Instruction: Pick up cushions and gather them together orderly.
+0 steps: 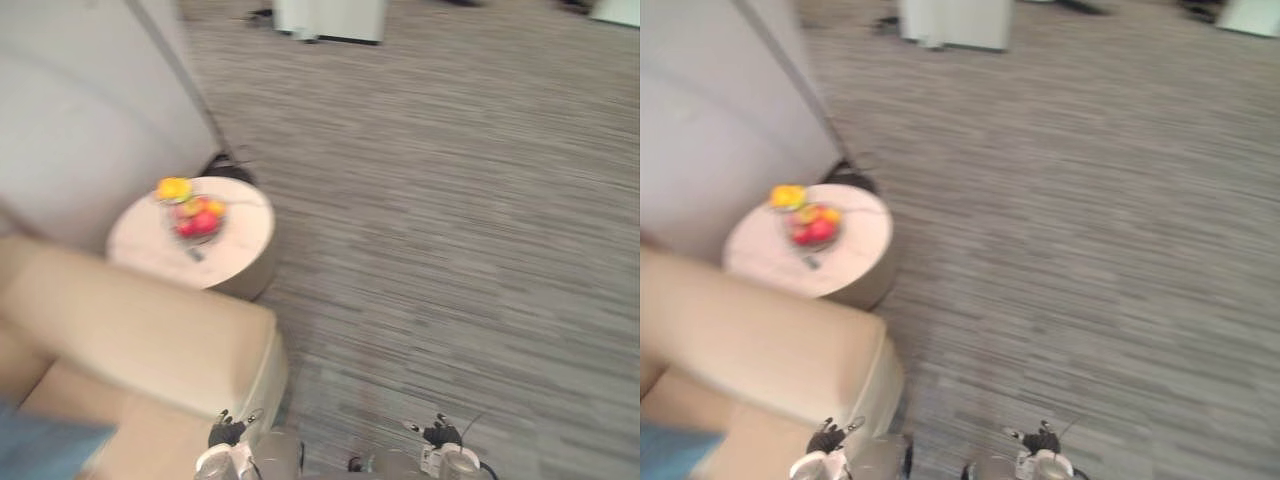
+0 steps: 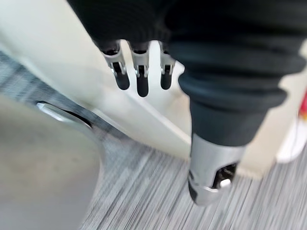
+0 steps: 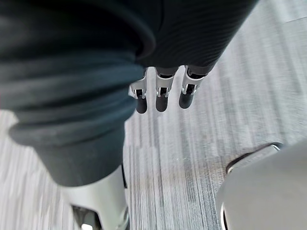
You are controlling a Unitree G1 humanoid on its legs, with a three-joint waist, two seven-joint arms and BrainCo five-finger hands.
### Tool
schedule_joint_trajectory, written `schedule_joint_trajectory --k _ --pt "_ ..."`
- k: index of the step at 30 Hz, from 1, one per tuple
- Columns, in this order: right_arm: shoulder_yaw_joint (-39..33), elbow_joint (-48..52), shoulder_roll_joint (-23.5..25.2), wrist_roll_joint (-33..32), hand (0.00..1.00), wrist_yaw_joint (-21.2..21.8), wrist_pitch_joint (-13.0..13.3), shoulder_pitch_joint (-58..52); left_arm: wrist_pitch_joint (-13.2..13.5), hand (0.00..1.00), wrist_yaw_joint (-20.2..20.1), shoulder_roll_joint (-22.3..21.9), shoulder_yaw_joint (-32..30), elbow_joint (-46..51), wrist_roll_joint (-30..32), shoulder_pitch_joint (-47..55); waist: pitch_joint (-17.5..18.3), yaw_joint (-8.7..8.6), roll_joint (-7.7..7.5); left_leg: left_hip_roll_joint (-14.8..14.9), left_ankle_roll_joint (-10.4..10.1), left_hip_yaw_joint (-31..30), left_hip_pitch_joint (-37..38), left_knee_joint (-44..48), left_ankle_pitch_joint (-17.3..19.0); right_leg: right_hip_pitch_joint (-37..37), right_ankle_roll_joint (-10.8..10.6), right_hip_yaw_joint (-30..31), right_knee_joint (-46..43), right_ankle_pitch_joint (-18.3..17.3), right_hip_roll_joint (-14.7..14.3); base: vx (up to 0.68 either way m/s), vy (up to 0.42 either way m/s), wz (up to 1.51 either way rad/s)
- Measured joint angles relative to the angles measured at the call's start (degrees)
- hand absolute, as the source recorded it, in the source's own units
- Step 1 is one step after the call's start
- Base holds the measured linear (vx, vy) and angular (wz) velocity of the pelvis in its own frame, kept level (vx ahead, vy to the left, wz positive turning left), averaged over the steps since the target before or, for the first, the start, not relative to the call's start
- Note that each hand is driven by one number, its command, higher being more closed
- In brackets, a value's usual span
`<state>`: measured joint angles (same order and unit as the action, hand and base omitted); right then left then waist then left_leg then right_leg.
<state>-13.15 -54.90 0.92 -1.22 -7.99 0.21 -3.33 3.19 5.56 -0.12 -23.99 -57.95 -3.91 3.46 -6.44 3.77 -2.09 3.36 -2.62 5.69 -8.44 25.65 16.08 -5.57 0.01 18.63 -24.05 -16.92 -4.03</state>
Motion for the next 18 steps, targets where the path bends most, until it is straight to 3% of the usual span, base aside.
schedule_joint_trajectory --k 1,4,6,7,8,12,13,14,15,17,18 --pt "-0.3 0.1 -0.3 0.0 0.00 0.0 0.0 0.1 -2.4 0.00 1.4 -0.2 -1.5 -0.9 -2.1 -0.5 -0.4 0.01 0.66 0.7 0.2 4.0 3.1 -3.1 -0.1 0.0 -0.7 -4.5 0.5 1.5 1.2 0.19 0.169 -1.03" --pt "-0.2 0.0 0.2 0.1 0.00 0.0 0.0 1.7 -4.7 0.00 2.0 0.2 -1.8 -1.3 -3.4 -0.2 -0.9 0.84 2.33 1.9 0.2 9.9 7.9 -6.9 -0.2 -1.9 -3.2 -18.5 -2.7 2.6 4.5 0.13 0.098 -1.09" --pt "-0.2 -0.3 1.7 0.1 0.00 0.2 0.0 2.3 -3.5 0.00 1.8 1.9 3.2 -2.0 -1.2 4.8 -0.4 1.44 2.92 2.2 0.2 16.5 11.5 -7.8 -0.2 -2.7 -1.7 -41.5 -3.5 3.1 12.5 0.13 0.010 -1.46" --pt "-0.2 -0.5 1.6 0.1 0.00 0.2 0.0 2.4 -3.5 0.00 1.7 2.2 4.0 -2.4 -1.0 4.9 -0.4 1.49 2.97 2.1 0.2 16.8 11.7 -7.7 -0.2 -2.7 -0.8 -44.1 -3.6 2.9 12.9 0.15 -0.106 -1.15" --pt "-0.5 -2.4 0.4 0.1 0.00 0.1 0.2 3.2 -3.6 0.00 1.8 2.8 6.6 -4.3 -0.8 5.1 -0.1 1.54 4.03 2.2 0.3 16.1 12.9 -8.3 -0.3 -1.7 1.5 -48.1 -2.8 2.9 12.8 0.17 -0.127 -0.81" --pt "-4.6 -4.8 -1.8 -0.2 0.00 -0.4 0.5 2.6 -2.0 0.00 0.6 3.6 11.7 -4.4 0.5 4.6 0.0 1.07 4.70 3.1 -0.2 14.0 14.3 -4.1 -0.9 2.9 2.5 -43.5 3.3 2.7 8.9 0.17 -0.128 -0.57" --pt "-5.2 -4.4 -2.2 -1.7 0.00 -1.4 0.8 1.3 -1.1 0.00 0.2 3.2 11.4 -2.8 0.9 3.8 -0.1 0.66 4.75 5.6 -0.5 13.2 11.6 6.6 -1.2 5.0 2.7 -42.1 5.6 2.6 7.2 0.01 -0.070 -0.42" --pt "-5.2 -4.3 -2.2 -2.3 0.00 -1.6 1.0 0.9 -0.8 0.00 0.2 3.2 11.4 -1.9 1.2 3.9 -0.1 0.36 4.98 6.9 0.9 12.2 9.1 12.7 -2.1 5.8 3.5 -41.4 6.3 2.1 6.2 0.02 -0.073 -0.77" --pt "-5.1 -4.1 -2.4 -3.4 0.00 -1.9 1.3 1.0 -0.7 0.00 0.0 2.8 11.2 -0.7 1.5 3.9 -0.9 0.29 5.06 9.1 4.7 10.0 4.2 24.1 -4.9 7.1 4.6 -38.1 6.9 1.5 4.5 0.01 -0.020 -0.86" --pt "-5.1 -4.0 -2.4 -4.0 0.00 -2.2 1.2 1.2 -0.6 0.00 -0.2 2.6 11.0 0.0 1.5 4.1 -0.9 0.87 5.27 8.4 3.8 6.8 1.5 28.1 -1.0 7.7 6.2 -33.8 6.6 0.5 3.3 0.06 0.050 -1.37" --pt "-5.4 -3.8 -2.2 -4.5 0.00 -2.2 1.2 1.1 -0.6 0.00 -0.3 2.6 11.0 0.7 1.6 4.1 -1.2 1.12 5.00 6.3 2.4 4.0 -0.4 25.1 1.6 7.6 6.3 -30.0 6.3 0.4 2.7 0.09 0.090 -1.86"
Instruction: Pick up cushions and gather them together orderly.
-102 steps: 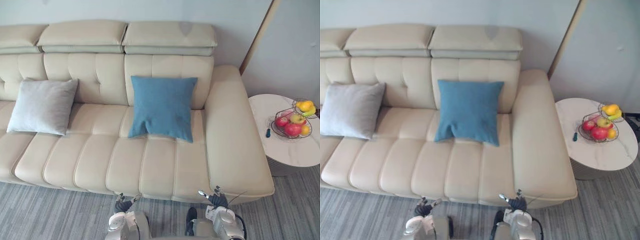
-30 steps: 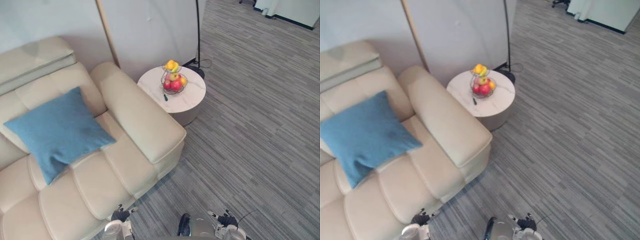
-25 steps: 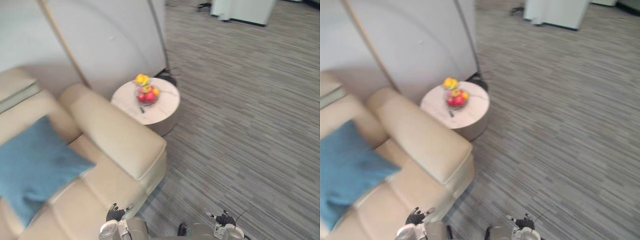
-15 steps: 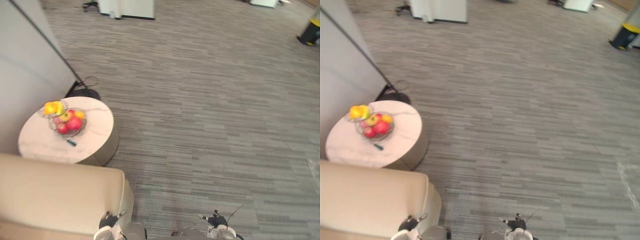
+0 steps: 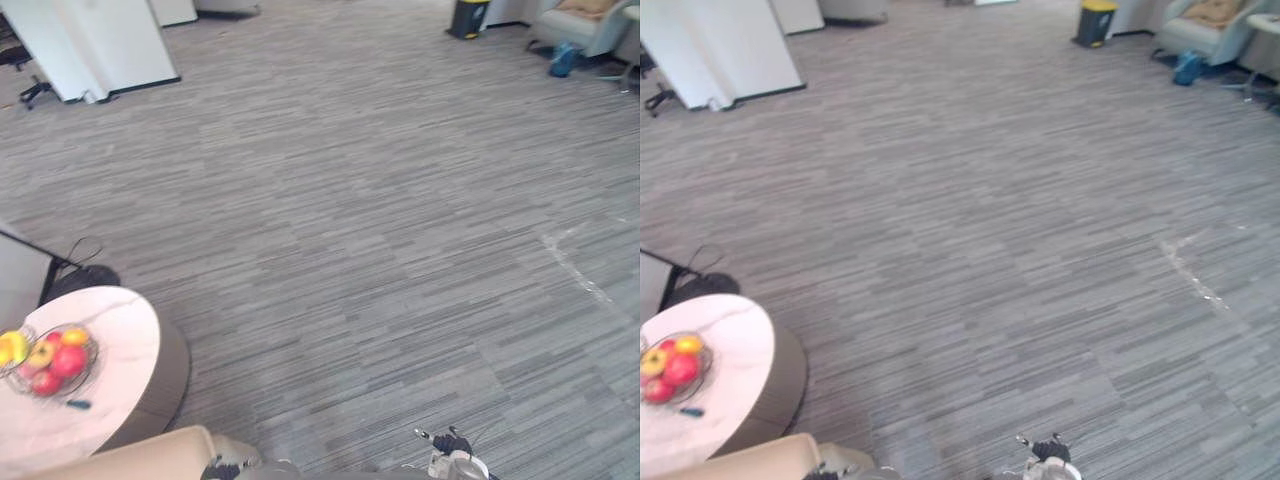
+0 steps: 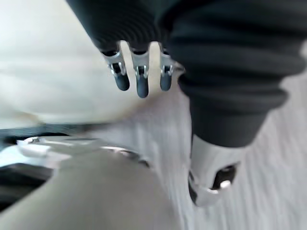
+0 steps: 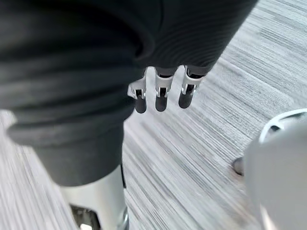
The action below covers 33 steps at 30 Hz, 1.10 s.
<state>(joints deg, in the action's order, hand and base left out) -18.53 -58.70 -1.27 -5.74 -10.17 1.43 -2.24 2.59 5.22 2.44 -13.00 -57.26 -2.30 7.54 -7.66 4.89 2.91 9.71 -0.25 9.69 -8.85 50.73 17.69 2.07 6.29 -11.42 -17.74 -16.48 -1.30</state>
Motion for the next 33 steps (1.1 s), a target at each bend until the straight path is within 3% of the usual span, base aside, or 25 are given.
schedule_joint_trajectory --k 3,4,5,6,7,8,9,10,12,13,14,16,17,19,20,21,22,23,24,25,27,28,29,30,33 --pt "-0.4 1.7 0.2 -0.5 0.00 -0.1 -0.4 -1.0 0.4 0.00 0.1 -0.4 -0.8 1.5 0.7 0.1 -0.5 0.55 -0.40 -5.3 -0.9 -6.8 -3.6 -13.0 0.6 -0.1 0.0 8.4 -0.1 -0.2 -0.9 0.11 0.120 -1.54" --pt "-0.4 1.7 0.1 -0.5 0.00 -0.4 -0.5 -1.1 0.6 0.00 0.2 -1.1 -1.7 2.1 1.0 0.1 -0.7 1.06 -0.15 -7.0 -2.3 -10.3 -4.7 -18.9 -0.2 -0.2 -0.4 12.4 0.0 -0.4 -1.6 0.20 0.222 -1.61" --pt "-0.4 1.7 0.0 -0.5 0.00 -0.5 -0.5 -1.1 0.7 0.00 0.2 -1.3 -1.9 2.2 1.0 0.1 -0.7 1.21 -0.01 -7.2 -2.9 -11.1 -4.7 -20.7 -0.6 -0.2 -0.6 13.6 0.0 -0.5 -1.8 0.23 0.227 -1.48" --pt "-0.3 1.8 -0.1 -0.5 0.00 -0.6 -0.5 -1.2 0.8 0.00 0.2 -1.6 -2.1 2.4 1.1 0.1 -0.7 1.51 0.29 -6.8 -4.3 -12.0 -4.6 -22.7 -3.3 -0.1 -1.2 16.3 -0.2 -0.8 -2.6 0.31 0.259 -1.67" --pt "-0.1 1.7 0.3 -0.5 0.00 -0.8 -0.8 -1.2 1.0 0.00 0.0 -1.2 -3.0 2.7 1.1 0.5 0.2 1.85 0.07 -7.0 -2.9 -9.9 -3.7 -22.7 -3.5 0.0 -2.7 21.6 0.0 -1.4 -2.8 0.40 0.323 -1.59" --pt "0.2 1.8 0.6 -0.5 0.00 -0.8 -0.8 -1.3 1.0 0.00 0.0 -0.8 -3.1 2.7 1.1 0.6 0.7 1.57 -0.59 -7.0 -2.5 -8.7 -3.6 -22.8 -2.8 -0.1 -3.1 22.6 0.0 -1.6 -2.3 0.36 0.281 -1.37" --pt "0.7 1.8 1.0 -0.4 0.00 -0.7 -0.8 -1.6 1.0 0.00 -0.1 -0.4 -3.1 2.8 1.1 0.8 1.2 1.53 -1.53 -7.1 -1.9 -6.4 -2.8 -23.2 -1.9 -1.1 -4.5 23.8 -1.2 -2.1 -1.5 0.42 0.282 -1.28" --pt "1.0 1.8 1.8 0.4 0.00 -0.4 -1.0 -1.8 1.0 0.00 -0.3 -0.2 -4.4 3.2 1.1 0.9 2.4 2.26 -4.01 -7.4 -0.9 -1.0 -0.6 -24.6 -1.0 -4.1 -8.1 24.6 -7.7 -3.5 0.1 0.34 0.212 -1.53" --pt "1.0 1.8 1.9 1.1 0.00 -0.1 -1.0 -1.5 0.9 0.00 -0.2 -0.2 -4.6 3.2 1.1 0.3 1.8 2.46 -3.97 -7.4 0.3 2.1 2.0 -24.8 0.0 -7.4 -12.6 22.8 -16.1 -3.6 0.7 0.30 0.182 -1.15" --pt "0.7 2.2 1.6 1.3 0.00 0.2 -1.0 -1.0 0.7 0.00 -0.2 -0.1 -3.5 3.0 1.1 -0.4 1.3 1.82 -3.66 -7.5 0.9 4.1 5.9 -26.4 0.8 -12.9 -17.5 16.9 -28.9 -1.9 2.9 0.27 0.140 -0.58" --pt "0.7 2.5 1.5 1.3 0.00 0.3 -1.0 -1.0 0.7 0.00 -0.2 0.0 -2.9 2.9 1.1 -0.8 1.2 1.65 -3.50 -7.5 1.0 4.2 7.0 -27.1 0.9 -14.1 -17.0 15.1 -31.5 -1.9 3.6 0.26 0.116 -0.49" --pt "0.7 3.9 1.2 1.6 0.00 0.4 -0.9 -1.1 0.7 0.00 -0.1 -0.3 0.0 2.2 1.1 -2.9 0.7 1.04 -2.28 -7.1 0.9 5.0 11.4 -31.2 0.8 -17.4 -12.2 6.3 -35.0 -1.9 7.5 0.22 0.055 -0.23" --pt "0.6 3.7 1.1 2.5 0.00 0.4 -1.0 -0.6 0.7 0.00 -0.2 -0.9 1.2 1.8 1.1 -3.7 0.6 1.11 -2.35 -6.5 0.8 6.4 14.2 -34.0 0.7 -18.2 -10.1 1.7 -31.3 -2.4 9.4 0.27 0.046 -0.37" --pt "0.6 3.6 1.2 3.3 0.00 0.6 -0.9 0.4 0.7 0.00 -0.2 -1.6 3.1 0.7 1.1 -4.9 0.5 0.08 -2.06 -5.3 0.7 8.3 18.2 -37.3 0.7 -19.7 -9.1 -3.6 -23.0 -1.9 10.7 0.36 -0.020 -0.46" --pt "0.6 3.4 1.1 3.4 0.00 0.5 -0.8 1.1 0.8 0.00 -0.2 -1.5 3.7 0.3 1.1 -5.2 0.4 -0.18 -1.91 -4.9 0.5 8.8 18.7 -38.0 0.6 -20.6 -8.8 -4.1 -20.6 -1.1 10.6 0.38 -0.084 -0.41" --pt "0.6 2.5 0.6 3.5 0.00 0.5 -0.9 2.6 0.8 0.00 -0.3 -1.3 5.5 -0.7 1.1 -5.9 0.2 -1.01 -1.59 -4.1 -0.3 8.8 19.3 -39.7 0.2 -22.4 -8.6 -4.6 -14.0 2.5 9.6 0.44 -0.146 -0.22" --pt "0.6 0.7 0.2 3.6 0.00 0.4 -0.9 2.9 0.8 0.00 -0.4 -0.6 7.2 -1.3 1.3 -6.2 -0.5 -1.96 -2.40 -4.7 -1.2 7.9 20.3 -40.7 -0.4 -22.2 -7.8 -3.4 -8.0 8.0 9.2 0.37 -0.156 -0.13" --pt "0.6 -0.4 0.2 3.6 0.00 0.3 -1.0 2.8 0.8 0.00 -0.4 0.1 7.6 -1.4 1.8 -6.8 -0.6 -2.11 -3.37 -5.1 -1.5 6.6 21.3 -40.7 -0.2 -21.8 -6.4 -2.6 -6.1 10.8 9.2 0.59 -0.329 -0.04" --pt "-0.4 -0.7 -0.7 3.1 0.00 0.5 -0.9 3.1 0.7 0.00 -0.2 -0.5 7.3 -2.0 2.4 -6.9 -0.9 -2.28 -2.14 -3.7 -2.8 4.1 22.2 -39.7 0.5 -21.8 -4.4 -2.3 -8.3 11.9 7.6 0.38 -0.252 -0.08" --pt "-0.4 -0.8 -1.0 3.5 0.00 0.5 -0.9 3.4 0.7 0.00 -0.2 -0.7 7.3 -2.0 2.5 -6.9 -0.9 -2.32 -1.53 -3.1 -3.0 3.6 22.2 -38.9 0.4 -21.6 -4.4 -2.6 -8.4 10.9 7.2 0.55 -0.358 -0.17" --pt "-1.1 -0.8 -1.4 3.5 0.00 0.5 -0.9 3.8 0.7 0.00 -0.1 -1.7 6.7 -1.7 2.9 -7.2 -1.6 -2.46 0.94 0.2 -4.3 0.4 17.0 -25.1 -0.7 -19.4 -3.4 -3.2 -7.5 7.5 4.5 0.45 -0.286 -0.13" --pt "-1.0 -0.5 -1.8 3.4 0.00 0.3 -0.8 3.7 0.6 0.00 -0.2 -2.9 4.4 -1.5 3.2 -7.2 -2.4 -2.54 2.53 3.0 -3.4 -1.5 11.4 -11.3 -5.0 -16.2 -2.6 -3.0 -5.7 6.4 2.1 0.39 -0.234 -0.14" --pt "-0.7 -0.6 -2.0 3.4 0.00 0.2 -0.9 3.7 0.5 0.00 -0.2 -3.6 3.4 -1.0 3.3 -6.9 -3.0 -2.31 2.66 4.7 -2.5 -1.9 8.7 -4.6 -6.9 -13.8 -2.1 -2.6 -4.2 6.1 0.8 0.50 -0.219 -0.39" --pt "0.1 -0.6 -2.0 3.4 0.00 -0.1 -0.9 3.8 0.5 0.00 -0.2 -3.5 2.7 0.5 3.3 -5.9 -3.6 -1.49 2.66 5.7 -4.0 -1.6 4.6 5.0 -4.7 -8.9 -0.9 -1.2 -1.3 5.3 -0.9 0.62 -0.183 -0.63" --pt "0.9 -1.4 -1.3 3.3 0.00 0.0 -1.0 4.2 1.1 0.00 -0.3 -2.5 3.0 2.7 3.1 -5.3 -4.3 -0.86 0.93 1.5 -1.6 3.1 -2.1 1.6 -1.3 -0.5 -0.2 2.2 5.1 4.9 -0.9 0.52 -0.128 -0.70"
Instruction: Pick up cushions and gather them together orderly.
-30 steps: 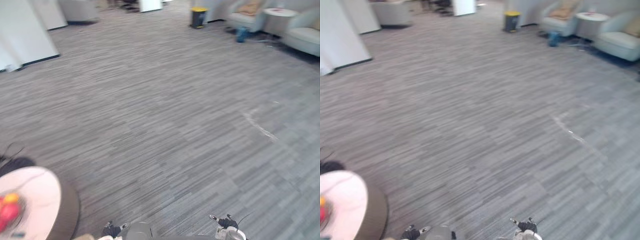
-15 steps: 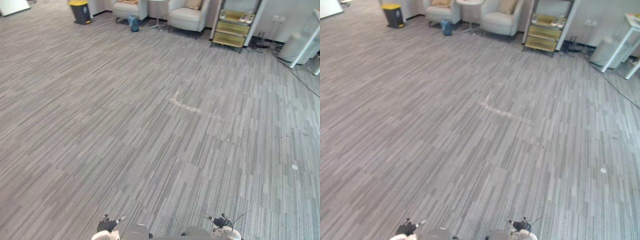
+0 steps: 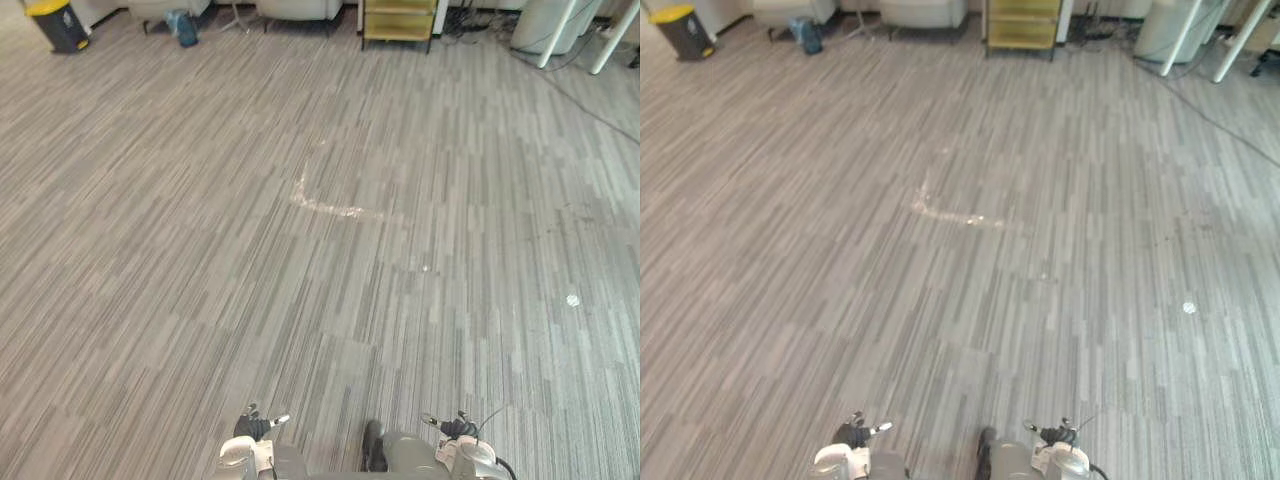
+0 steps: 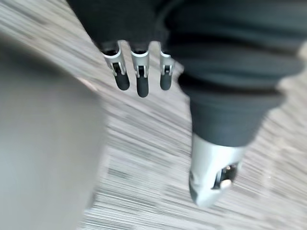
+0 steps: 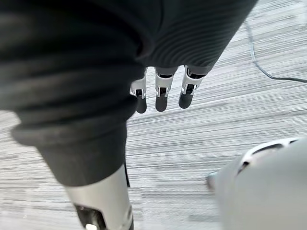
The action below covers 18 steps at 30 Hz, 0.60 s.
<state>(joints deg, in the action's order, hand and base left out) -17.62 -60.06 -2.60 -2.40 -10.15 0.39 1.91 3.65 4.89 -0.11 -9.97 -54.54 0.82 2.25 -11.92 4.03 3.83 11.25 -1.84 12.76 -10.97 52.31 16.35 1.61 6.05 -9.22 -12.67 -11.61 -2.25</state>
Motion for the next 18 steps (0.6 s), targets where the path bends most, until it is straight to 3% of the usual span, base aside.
schedule_joint_trajectory --k 1,3,5,6,7,8,9,10,11,12,13,14,16,18 --pt "0.0 -0.8 -0.3 0.0 0.00 0.0 0.0 0.9 0.7 0.00 -0.1 -0.2 0.0 0.5 -0.4 0.2 0.0 0.97 0.10 -3.4 0.3 2.4 -3.8 -12.3 -0.2 3.0 -0.4 3.2 3.3 -0.2 0.1 0.38 -0.050 -0.84" --pt "0.0 -1.9 -0.6 0.0 0.00 0.0 0.0 1.7 1.1 0.00 -0.1 -0.5 0.0 0.9 -0.6 0.0 -0.1 2.20 0.40 -6.1 0.3 2.4 -6.3 -23.7 -2.5 5.3 -0.8 5.8 5.4 -0.8 0.1 0.46 0.019 -0.87" --pt "0.4 -2.3 -1.1 0.0 0.00 0.0 -0.3 1.6 1.3 0.00 -0.1 -0.8 -0.1 1.4 -1.2 0.1 0.0 3.26 0.74 -8.2 -1.0 2.3 -8.1 -40.0 -10.0 9.9 -1.9 8.6 9.3 -2.3 -0.1 0.67 0.143 -0.83" --pt "0.8 -2.5 -1.1 0.0 0.00 0.0 -0.3 1.6 1.6 0.00 -0.3 -0.8 0.0 1.7 -1.3 0.0 0.2 4.03 0.45 -8.6 0.2 2.1 -8.8 -39.8 -14.0 11.9 -2.8 9.9 10.5 -3.3 0.0 0.62 0.189 -0.77" --pt "1.0 -2.8 -0.7 0.1 0.00 0.1 -0.3 1.1 1.9 0.00 -0.3 -0.3 -0.2 1.7 -1.2 0.1 1.4 4.54 -1.18 -10.4 3.8 1.3 -8.7 -38.9 -18.3 13.7 -4.5 10.6 11.3 -4.4 1.7 0.87 0.222 -0.45" --pt "0.9 -2.6 -0.3 0.1 0.00 0.1 -0.2 0.7 1.9 0.00 -0.5 0.7 -0.4 1.4 -0.9 0.0 2.1 4.11 -3.53 -12.5 7.4 0.7 -9.0 -36.9 -17.2 12.8 -6.2 10.0 7.8 -5.3 3.8 0.63 0.140 -0.17" --pt "0.7 -2.7 -0.3 0.1 0.00 0.2 -0.2 0.6 2.0 0.00 -0.5 0.8 -0.6 1.4 -1.0 -0.1 2.3 4.14 -3.75 -12.9 8.0 0.8 -8.8 -35.9 -16.1 11.6 -7.0 10.0 4.1 -5.6 4.3 0.91 0.200 0.17" --pt "-0.3 -2.9 -0.2 0.2 0.00 0.2 -0.2 0.0 2.0 0.00 -0.5 0.9 -0.9 1.2 -1.1 -0.1 2.3 4.22 -4.19 -13.3 7.3 0.6 -7.5 -33.4 -12.7 8.7 -9.8 9.8 -6.7 -5.3 4.5 0.71 0.184 0.27" --pt "-0.4 -3.7 -0.2 0.2 0.00 0.3 -0.2 -0.5 1.8 0.00 -0.6 1.4 -0.6 0.1 -1.0 -0.7 2.1 3.91 -4.71 -14.1 7.1 -0.6 -4.2 -32.7 -9.4 4.0 -15.7 10.1 -20.9 -1.6 4.7 0.84 0.221 0.32" --pt "-0.3 -3.7 -0.1 0.2 0.00 0.4 -0.2 -0.8 1.5 0.00 -0.6 1.5 -0.1 -0.4 -1.0 -1.1 1.9 3.70 -4.94 -14.5 7.1 -1.2 -2.0 -32.8 -8.1 1.3 -19.1 10.1 -29.0 1.7 5.2 0.68 0.171 0.32" --pt "-0.3 -3.6 0.1 0.2 0.00 0.5 -0.2 -1.1 0.6 0.00 -0.6 1.9 0.0 -1.2 -0.9 -1.5 1.4 3.10 -5.21 -15.3 7.1 -2.0 2.0 -33.3 -6.2 -2.5 -18.7 9.7 -39.8 1.6 6.2 0.66 0.125 0.34" --pt "-0.1 -2.1 0.3 0.2 0.00 0.6 -0.1 -2.1 0.2 0.00 -0.5 1.9 0.4 -2.2 -0.9 -1.4 1.1 2.01 -4.70 -15.7 7.3 -3.2 7.7 -34.7 -4.3 -6.6 -15.1 8.0 -47.8 -0.6 7.4 0.77 0.114 0.38" --pt "0.0 2.7 0.3 0.2 0.00 1.1 0.8 -3.8 -0.2 0.00 -0.5 1.5 1.4 -2.5 -0.9 -1.2 0.7 0.94 -3.69 -15.4 7.5 -4.9 16.3 -38.9 -2.7 -13.8 -10.6 4.1 -46.6 -3.5 9.5 0.55 0.047 0.32" --pt "-0.3 3.8 0.3 0.1 0.00 1.2 1.3 -3.6 -0.3 0.00 -0.5 1.4 2.5 -2.8 -1.0 -1.7 0.1 -0.21 -2.79 -14.4 7.7 -6.6 22.1 -41.8 -1.5 -18.9 -9.2 1.7 -38.1 -4.6 9.6 0.56 -0.023 0.53"
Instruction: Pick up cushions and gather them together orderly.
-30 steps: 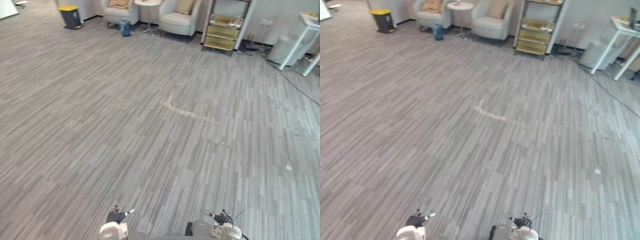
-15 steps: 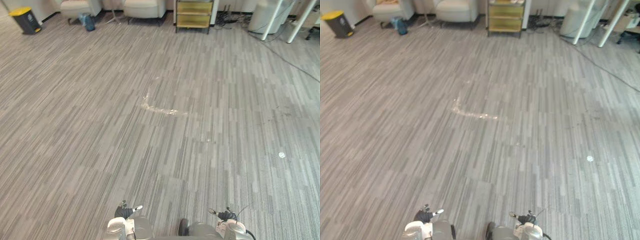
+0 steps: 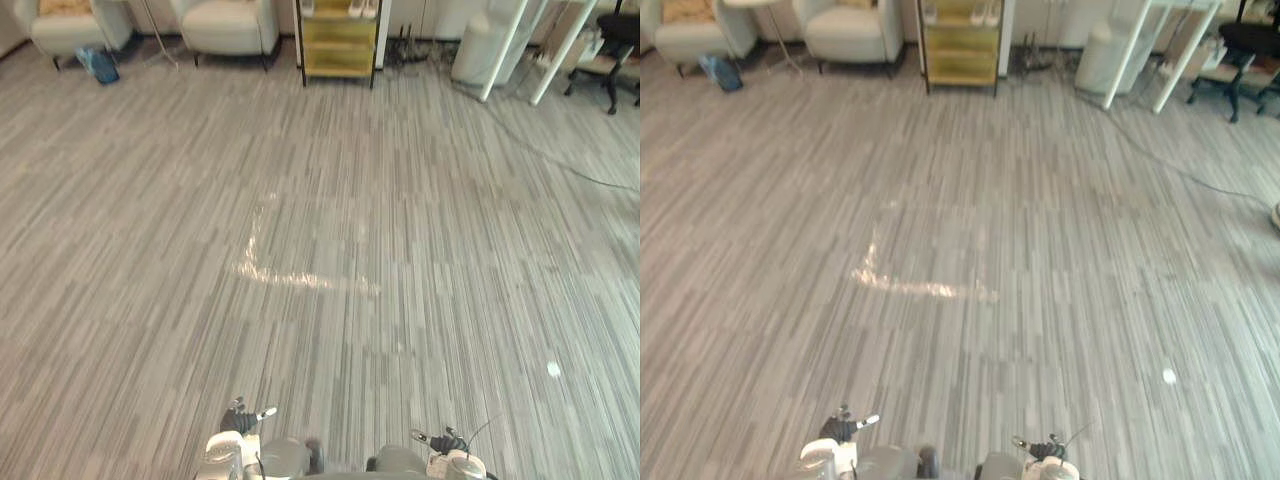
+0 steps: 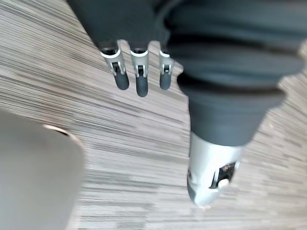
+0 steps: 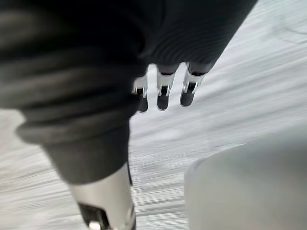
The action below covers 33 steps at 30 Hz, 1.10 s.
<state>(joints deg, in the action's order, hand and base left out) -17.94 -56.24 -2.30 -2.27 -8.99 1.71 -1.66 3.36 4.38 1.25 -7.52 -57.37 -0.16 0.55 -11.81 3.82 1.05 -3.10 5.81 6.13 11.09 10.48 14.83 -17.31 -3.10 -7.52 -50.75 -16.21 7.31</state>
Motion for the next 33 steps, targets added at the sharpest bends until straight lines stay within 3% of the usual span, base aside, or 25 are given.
schedule_joint_trajectory --k 1,2,3,4,5,6,7,8,9,10,11,13,16,18,19,20,22,24,26,27,28,30,31,33 --pt "0.0 0.9 -0.1 0.0 0.00 0.0 0.1 0.1 0.0 0.00 0.0 -0.2 0.3 -0.1 0.0 0.2 0.1 -0.90 -0.05 1.2 -0.4 -1.9 2.5 -1.4 1.1 -2.4 -0.1 -0.4 10.7 1.7 -0.6 0.78 -0.107 0.74" --pt "0.0 1.0 -0.1 0.0 0.00 0.0 0.1 0.1 0.1 0.00 0.0 0.0 0.7 -0.1 0.0 0.2 0.3 -1.22 -0.10 1.7 -1.1 -2.3 3.0 -1.7 1.8 -2.4 -0.4 -0.3 15.9 3.3 -0.8 0.66 -0.132 1.01" --pt "-0.1 0.3 0.0 0.0 0.00 -0.1 0.0 -0.2 0.1 0.00 -0.1 0.3 1.8 -0.2 0.0 0.4 0.8 -1.89 -1.13 1.6 -3.2 -4.2 4.5 -2.3 3.9 -2.8 0.0 0.9 28.5 9.5 -1.3 0.83 -0.227 0.90" --pt "-1.5 -1.0 -0.2 -0.1 0.00 0.0 0.0 0.1 0.1 0.00 -0.1 0.2 1.9 -0.9 0.1 -0.2 0.7 -2.01 -1.10 3.2 -5.1 -6.7 6.8 -2.0 6.0 -2.7 2.7 1.5 27.9 16.4 -3.1 0.72 -0.199 0.60" --pt "-2.0 -1.4 -1.0 0.1 0.00 0.0 -0.2 0.8 0.0 0.00 0.0 -0.4 1.8 -1.4 0.1 -0.3 1.0 -1.19 0.65 4.8 -5.5 -6.8 6.9 -1.2 6.0 -2.7 3.3 0.5 26.6 16.4 -3.8 0.84 -0.229 0.11" --pt "-2.1 -1.3 -1.2 0.1 0.00 -0.1 -0.5 0.9 0.0 0.00 -0.2 -0.9 1.6 -1.5 0.1 0.3 1.8 -0.59 1.66 5.8 -7.1 -7.1 5.1 2.5 5.0 -2.6 4.0 -0.2 25.8 13.9 -4.3 0.65 -0.182 -0.07" --pt "-2.0 -1.0 -1.2 0.1 0.00 -0.4 -0.2 1.1 0.1 0.00 -0.1 -1.6 0.9 -0.8 0.2 0.2 1.7 -1.02 2.18 5.8 -7.5 -7.3 1.4 11.5 3.3 -1.7 4.2 -1.3 25.1 11.2 -4.4 0.78 -0.205 0.29" --pt "-1.8 -0.7 -1.3 -0.3 0.00 -0.8 -0.1 1.1 0.1 0.00 -0.1 -3.0 -1.5 -0.2 0.2 0.0 0.9 -1.46 3.83 7.3 -9.1 -6.5 -5.2 27.7 -2.0 2.9 4.6 -2.6 27.3 9.1 -4.7 0.65 -0.161 0.43" --pt "-1.2 -0.6 -1.6 -0.3 0.00 -1.1 -0.2 1.4 0.1 0.00 0.0 -3.6 -2.4 0.2 0.1 0.0 0.4 -1.55 4.06 9.4 -9.9 -5.0 -8.7 35.9 -4.7 5.9 5.2 -3.2 29.3 8.6 -5.3 0.63 -0.106 0.42" --pt "0.4 -0.7 -1.4 -0.4 0.00 -1.2 -0.6 1.0 0.1 0.00 -0.1 -4.0 -2.8 1.7 0.1 0.3 0.2 -0.54 4.82 13.3 -9.3 -0.7 -13.2 46.3 -3.0 12.0 6.2 -3.5 33.1 7.8 -6.6 0.59 -0.072 0.24" --pt "1.2 -0.7 -0.7 -1.1 0.00 -1.2 -0.8 0.5 0.2 0.00 -0.1 -3.6 -2.4 3.2 0.1 0.4 0.1 0.41 3.83 14.9 -8.2 3.5 -17.3 49.6 -0.8 17.8 6.0 -3.9 36.6 6.7 -6.3 0.56 -0.076 0.18" --pt "1.2 -0.6 0.2 -2.4 0.00 -1.3 -0.7 1.2 0.3 0.00 -0.1 -2.9 -1.5 4.3 0.1 0.5 0.5 0.67 2.50 15.2 -6.8 8.1 -23.2 43.5 1.3 22.9 5.3 -4.5 40.8 5.9 -5.3 0.48 -0.066 0.11" --pt "0.8 -0.6 0.3 -2.7 0.00 -1.4 -0.7 2.0 0.8 0.00 -0.1 -2.9 -1.4 5.1 0.1 0.2 0.5 1.41 2.38 12.1 -6.2 10.9 -28.9 21.0 -0.5 28.4 3.1 -4.5 44.5 4.2 -3.8 0.50 0.032 -0.01" --pt "0.1 -0.8 0.5 -2.6 0.00 -2.2 -0.8 0.9 1.1 0.00 0.0 -3.0 -1.6 5.7 0.1 0.3 0.4 2.59 2.17 8.6 -7.1 10.3 -29.2 5.3 -7.5 32.3 0.7 -4.4 46.2 2.0 -2.4 0.61 0.185 -0.14" --pt "0.2 -1.1 0.5 -2.6 0.00 -2.4 -1.0 0.3 1.2 0.00 0.1 -2.7 -1.6 5.6 0.0 0.6 0.6 3.05 1.68 7.4 -6.6 8.6 -29.2 4.7 -14.1 34.1 -0.2 -3.7 46.4 0.4 -2.0 0.74 0.278 -0.21" --pt "0.2 -1.4 0.9 -2.6 0.00 -2.5 -1.2 0.2 1.2 0.00 0.0 -2.4 -1.3 5.2 0.0 0.6 1.0 2.94 0.91 6.2 -5.6 7.6 -29.1 5.1 -17.0 34.8 -0.3 -3.2 46.4 0.3 -1.3 0.62 0.244 -0.11" --pt "0.2 -1.0 2.8 -2.2 0.00 -2.4 -1.6 0.2 0.9 0.00 -0.1 -0.9 -1.6 5.0 0.1 0.1 1.6 2.67 -1.74 4.1 -3.0 7.9 -29.4 9.0 -13.5 34.1 1.0 -1.4 42.3 1.8 1.4 0.63 0.234 0.06" --pt "0.0 -0.9 3.7 -2.1 0.00 -2.3 -1.7 -0.3 0.9 0.00 -0.1 0.0 -1.3 4.9 0.0 0.1 2.1 2.76 -3.01 3.7 -2.2 7.8 -28.5 13.2 -8.6 31.5 -1.4 1.4 32.8 3.6 2.4 0.68 0.257 0.16" --pt "0.0 -0.8 4.1 -2.0 0.00 -2.1 -1.4 -0.2 0.7 0.00 -0.1 1.2 0.6 3.5 0.0 -0.3 2.1 2.66 -3.74 3.0 -2.4 7.6 -24.4 13.5 -4.5 24.7 -4.8 4.2 13.3 9.6 3.6 0.51 0.193 0.07" --pt "0.0 -0.8 4.3 -1.2 0.00 -2.0 -1.2 -0.2 0.3 0.00 -0.1 1.5 0.9 2.7 0.1 -0.4 1.9 2.58 -3.77 2.5 -3.0 7.5 -21.2 12.6 -3.1 20.5 -5.3 5.0 3.0 10.1 4.3 0.47 0.158 -0.12" --pt "0.1 -0.5 4.0 -0.8 0.00 -1.6 -0.9 -0.4 -0.1 0.00 -0.1 1.3 1.1 2.5 0.0 -0.3 1.8 2.15 -3.35 1.9 -3.2 7.6 -15.1 9.8 -1.8 15.5 -4.6 4.0 -7.1 7.9 5.0 0.46 0.143 -0.11" --pt "0.1 1.2 3.4 -0.1 0.00 -1.2 -0.7 -0.9 -0.3 0.00 -0.1 1.1 2.6 2.2 0.0 -0.1 1.6 1.28 -2.28 1.9 -3.3 7.3 -9.4 6.4 -1.0 10.6 -2.9 0.7 -9.8 4.9 5.1 0.42 0.085 0.04" --pt "0.1 1.5 3.4 0.0 0.00 -1.0 -0.6 -0.6 -0.3 0.00 -0.1 0.9 3.0 1.6 0.0 -0.5 1.4 0.94 -2.42 1.9 -3.4 6.8 -5.3 3.6 -0.6 6.7 -1.0 -2.5 -6.3 1.8 4.8 0.45 0.021 0.22" --pt "0.0 1.6 3.3 0.0 0.00 -1.0 -0.4 -0.5 -0.3 0.00 -0.1 0.2 3.0 0.8 0.0 -0.8 1.5 -0.07 -2.46 2.5 -3.7 5.9 -2.1 1.7 0.0 3.4 -0.1 -5.1 2.5 0.6 3.8 0.39 -0.044 0.30"
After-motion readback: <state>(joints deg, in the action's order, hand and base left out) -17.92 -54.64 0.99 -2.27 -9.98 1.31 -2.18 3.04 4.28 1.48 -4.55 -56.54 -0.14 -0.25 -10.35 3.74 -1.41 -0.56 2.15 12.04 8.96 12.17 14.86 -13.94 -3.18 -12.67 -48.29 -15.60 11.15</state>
